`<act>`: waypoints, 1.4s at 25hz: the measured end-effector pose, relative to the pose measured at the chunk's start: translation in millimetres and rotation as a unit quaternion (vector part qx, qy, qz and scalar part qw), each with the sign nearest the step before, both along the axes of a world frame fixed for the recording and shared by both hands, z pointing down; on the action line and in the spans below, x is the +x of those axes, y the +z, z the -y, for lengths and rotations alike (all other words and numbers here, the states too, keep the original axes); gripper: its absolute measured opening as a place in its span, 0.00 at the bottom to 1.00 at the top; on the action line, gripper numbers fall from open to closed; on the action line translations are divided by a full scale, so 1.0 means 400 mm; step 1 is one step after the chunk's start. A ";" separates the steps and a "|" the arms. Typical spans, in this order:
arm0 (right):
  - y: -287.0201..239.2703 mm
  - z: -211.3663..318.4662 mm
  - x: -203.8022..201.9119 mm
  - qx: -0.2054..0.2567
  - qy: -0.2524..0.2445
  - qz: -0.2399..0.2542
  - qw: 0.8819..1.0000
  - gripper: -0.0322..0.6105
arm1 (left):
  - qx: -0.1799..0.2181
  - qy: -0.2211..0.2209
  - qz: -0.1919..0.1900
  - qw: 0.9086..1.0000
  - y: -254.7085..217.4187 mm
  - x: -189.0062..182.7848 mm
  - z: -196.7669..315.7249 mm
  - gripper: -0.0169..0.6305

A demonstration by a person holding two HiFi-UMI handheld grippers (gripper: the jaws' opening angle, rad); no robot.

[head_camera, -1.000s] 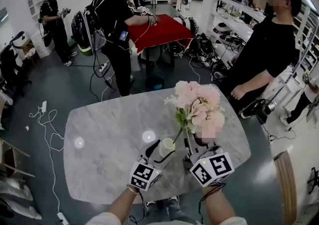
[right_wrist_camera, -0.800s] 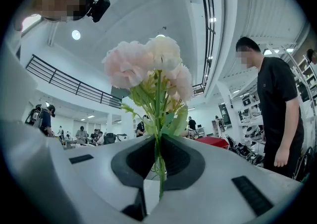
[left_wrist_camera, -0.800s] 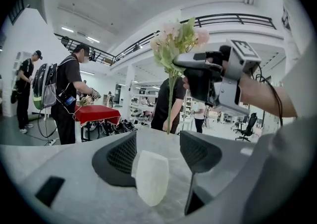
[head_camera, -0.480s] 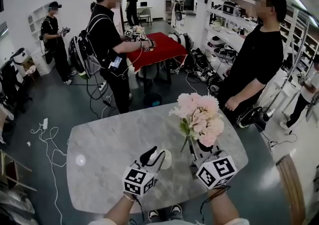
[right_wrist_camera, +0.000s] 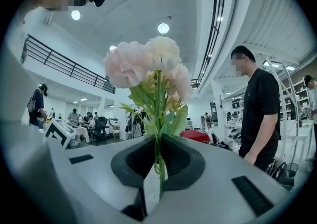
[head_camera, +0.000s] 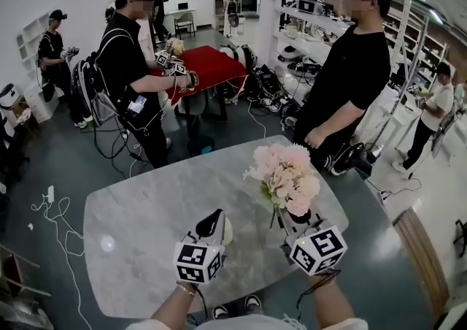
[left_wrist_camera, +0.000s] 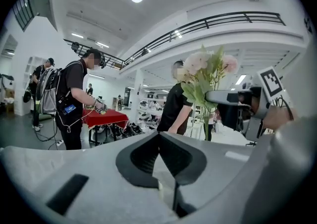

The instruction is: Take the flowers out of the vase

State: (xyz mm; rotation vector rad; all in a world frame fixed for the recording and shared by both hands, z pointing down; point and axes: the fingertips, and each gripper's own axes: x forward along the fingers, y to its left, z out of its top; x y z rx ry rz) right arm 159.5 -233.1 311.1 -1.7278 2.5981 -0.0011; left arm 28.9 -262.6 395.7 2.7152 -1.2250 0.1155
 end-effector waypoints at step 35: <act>0.678 0.075 0.139 -0.323 -0.018 -0.080 0.943 0.08 | -0.145 0.033 0.028 0.988 0.339 0.281 -0.081 0.04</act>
